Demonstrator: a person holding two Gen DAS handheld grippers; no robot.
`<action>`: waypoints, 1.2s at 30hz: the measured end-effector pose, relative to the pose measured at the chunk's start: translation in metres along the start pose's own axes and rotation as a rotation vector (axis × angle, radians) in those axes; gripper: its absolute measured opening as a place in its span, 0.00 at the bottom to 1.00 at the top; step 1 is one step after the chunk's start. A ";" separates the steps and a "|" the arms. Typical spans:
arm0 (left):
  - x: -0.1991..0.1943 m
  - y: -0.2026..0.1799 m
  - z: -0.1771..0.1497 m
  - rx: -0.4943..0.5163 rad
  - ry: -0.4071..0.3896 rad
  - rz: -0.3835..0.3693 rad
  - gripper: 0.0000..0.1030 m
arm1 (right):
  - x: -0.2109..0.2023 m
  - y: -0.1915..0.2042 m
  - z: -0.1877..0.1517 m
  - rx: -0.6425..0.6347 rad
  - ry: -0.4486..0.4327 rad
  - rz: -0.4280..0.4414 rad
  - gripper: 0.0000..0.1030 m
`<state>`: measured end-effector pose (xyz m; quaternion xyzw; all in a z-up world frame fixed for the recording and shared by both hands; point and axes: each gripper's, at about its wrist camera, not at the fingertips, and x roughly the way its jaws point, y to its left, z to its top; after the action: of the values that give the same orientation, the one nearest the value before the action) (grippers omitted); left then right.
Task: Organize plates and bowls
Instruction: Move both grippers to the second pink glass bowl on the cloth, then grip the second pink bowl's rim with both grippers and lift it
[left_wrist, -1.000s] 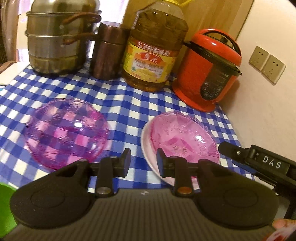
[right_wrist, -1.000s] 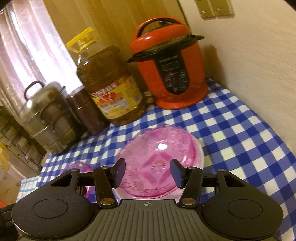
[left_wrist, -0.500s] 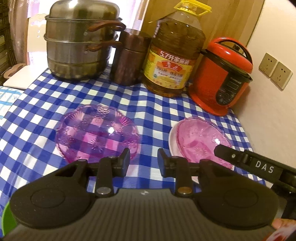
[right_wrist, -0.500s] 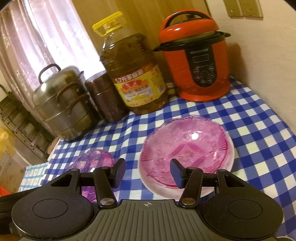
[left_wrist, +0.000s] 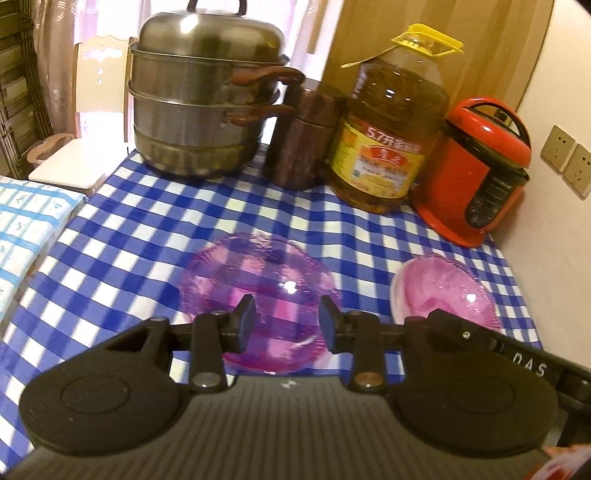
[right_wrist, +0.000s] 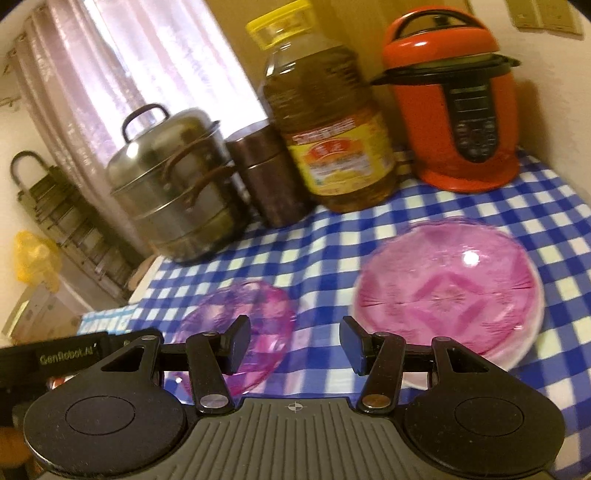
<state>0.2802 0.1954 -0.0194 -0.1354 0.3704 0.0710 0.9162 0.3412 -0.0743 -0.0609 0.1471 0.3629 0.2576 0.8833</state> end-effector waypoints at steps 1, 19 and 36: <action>0.001 0.005 0.002 0.002 0.006 0.000 0.35 | 0.003 0.004 -0.001 -0.005 0.005 0.005 0.52; 0.055 0.065 0.011 0.098 0.116 0.004 0.35 | 0.064 0.009 -0.014 -0.009 0.128 0.014 0.52; 0.105 0.090 0.013 0.141 0.188 -0.013 0.35 | 0.115 0.002 -0.019 0.027 0.229 0.000 0.52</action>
<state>0.3431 0.2881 -0.1014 -0.0791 0.4577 0.0260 0.8852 0.3963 -0.0067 -0.1382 0.1287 0.4651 0.2679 0.8339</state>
